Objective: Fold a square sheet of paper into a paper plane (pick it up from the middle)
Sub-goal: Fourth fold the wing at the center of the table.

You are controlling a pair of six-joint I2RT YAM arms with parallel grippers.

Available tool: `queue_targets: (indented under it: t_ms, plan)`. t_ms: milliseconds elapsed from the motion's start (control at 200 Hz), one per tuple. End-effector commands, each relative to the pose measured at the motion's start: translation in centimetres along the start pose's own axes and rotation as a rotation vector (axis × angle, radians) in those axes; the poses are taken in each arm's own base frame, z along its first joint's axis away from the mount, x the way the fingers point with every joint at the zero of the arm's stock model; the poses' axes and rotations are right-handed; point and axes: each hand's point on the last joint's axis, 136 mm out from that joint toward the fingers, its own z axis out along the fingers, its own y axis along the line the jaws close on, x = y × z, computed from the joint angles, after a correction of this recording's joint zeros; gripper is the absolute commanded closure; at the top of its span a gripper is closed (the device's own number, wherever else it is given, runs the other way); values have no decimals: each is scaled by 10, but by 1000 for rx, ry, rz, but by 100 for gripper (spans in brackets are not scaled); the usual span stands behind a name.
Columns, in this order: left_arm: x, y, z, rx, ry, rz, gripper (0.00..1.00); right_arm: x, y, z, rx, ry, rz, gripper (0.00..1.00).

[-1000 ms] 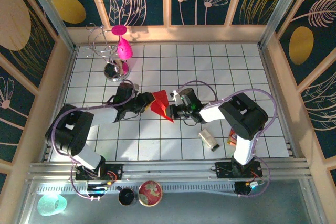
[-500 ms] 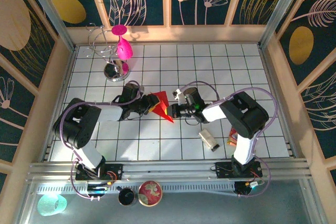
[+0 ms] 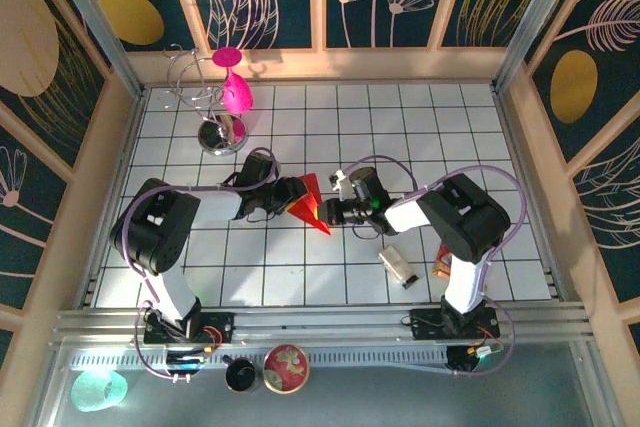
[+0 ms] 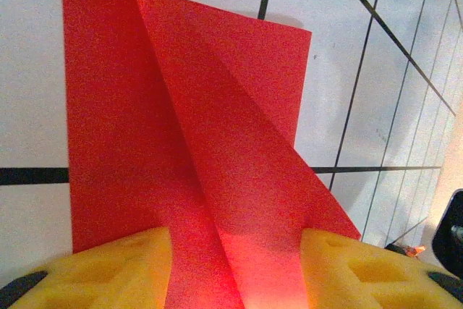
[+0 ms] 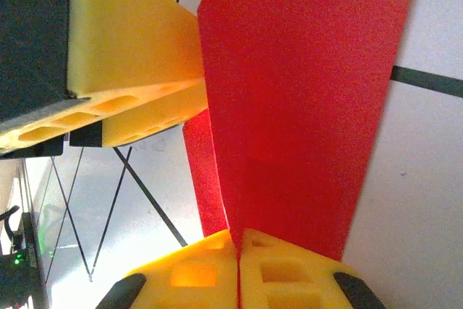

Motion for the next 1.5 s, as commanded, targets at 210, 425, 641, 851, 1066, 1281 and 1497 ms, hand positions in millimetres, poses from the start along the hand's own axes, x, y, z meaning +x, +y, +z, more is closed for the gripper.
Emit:
queue_targets:
  t_ms: [210,425,641,851,1066,1281,1497]
  plan:
    - [6,24,5,-150,26,23,48,-2,-2,0,8,2,30,83]
    - [8,41,6,-244,31,18,46,-9,-3,0,47,-6,77,78]
    - [11,44,10,-255,46,10,45,-4,-7,5,70,17,105,78]
    - [11,43,9,-254,46,13,43,4,-11,6,74,38,125,81]
    - [8,34,8,-232,40,26,43,12,-16,7,78,61,159,88]
    - [-7,-1,0,-150,-4,71,43,16,-22,5,87,64,189,90]
    - [-25,-50,-16,-16,-78,133,43,17,-23,4,65,72,211,91]
